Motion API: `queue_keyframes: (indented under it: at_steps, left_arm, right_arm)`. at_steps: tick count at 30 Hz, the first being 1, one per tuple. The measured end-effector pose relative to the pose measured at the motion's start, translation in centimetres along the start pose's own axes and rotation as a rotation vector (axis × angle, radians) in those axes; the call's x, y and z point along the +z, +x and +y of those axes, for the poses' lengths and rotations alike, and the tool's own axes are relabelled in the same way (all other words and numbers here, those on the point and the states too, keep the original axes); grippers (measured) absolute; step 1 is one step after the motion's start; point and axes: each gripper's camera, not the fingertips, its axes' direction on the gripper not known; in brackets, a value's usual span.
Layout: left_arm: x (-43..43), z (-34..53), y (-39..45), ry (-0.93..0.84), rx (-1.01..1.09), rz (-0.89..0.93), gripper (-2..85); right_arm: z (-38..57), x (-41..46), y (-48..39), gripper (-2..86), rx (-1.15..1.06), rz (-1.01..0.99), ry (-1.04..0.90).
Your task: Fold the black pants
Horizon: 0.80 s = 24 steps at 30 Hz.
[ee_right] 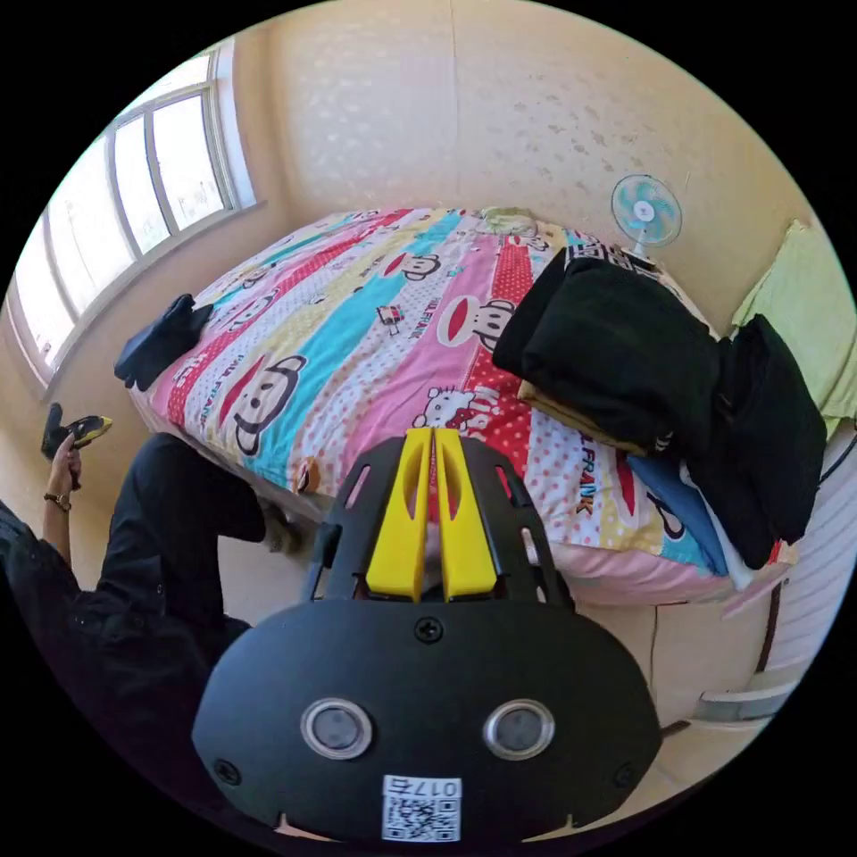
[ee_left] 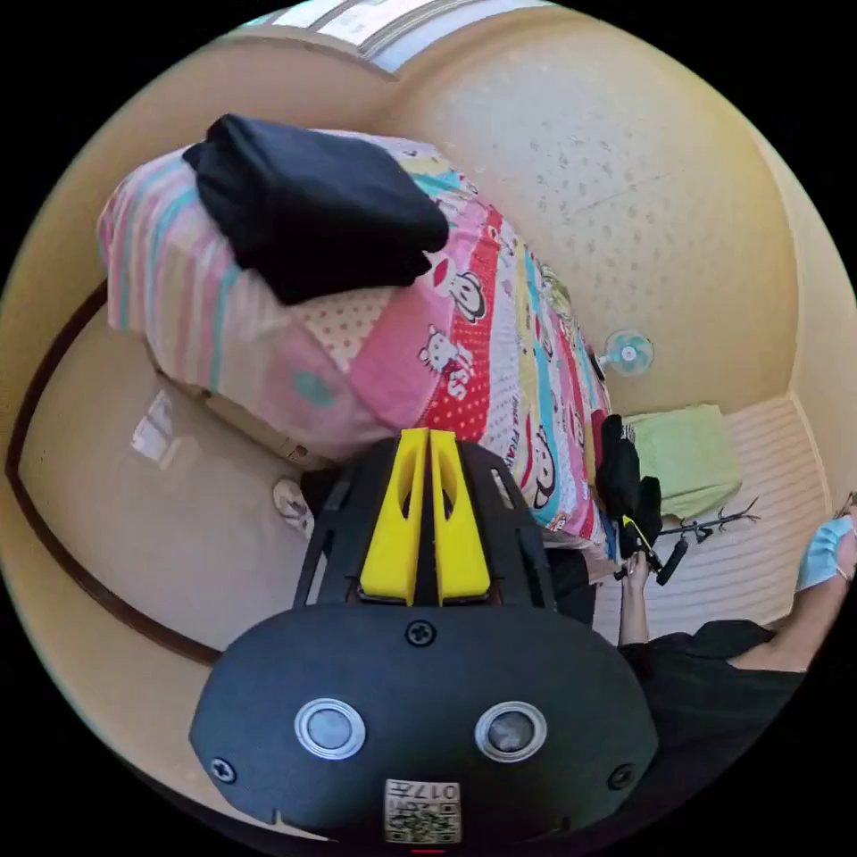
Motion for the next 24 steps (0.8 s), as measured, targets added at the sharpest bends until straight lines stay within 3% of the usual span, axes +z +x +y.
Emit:
queue_keyframes:
  at_steps: [5,11,13,17,24]
  left_arm:
    - [3.5,-1.5,13.5,0.084,0.151,-0.087,-1.0]
    - [10.2,-2.4,23.5,0.008,0.259,-0.187,-1.0]
    - [13.4,-3.7,28.3,-0.103,0.324,-0.118,-1.0]
    - [14.5,-4.7,37.1,-0.145,0.384,0.008,-1.0]
    - [13.6,-3.5,58.7,-0.343,0.524,0.167,-1.0]
  right_arm:
    - [-4.1,-1.3,-1.3,0.4,0.12,-0.079,0.152]
    - [-13.5,-3.8,1.7,0.7,0.18,0.129,0.153]
    - [-16.2,-5.7,3.4,1.1,0.214,0.127,0.164]
    - [-21.0,-11.9,7.8,3.6,0.392,0.113,0.146]
    - [-26.3,-25.3,16.2,8.7,0.658,0.304,0.03]
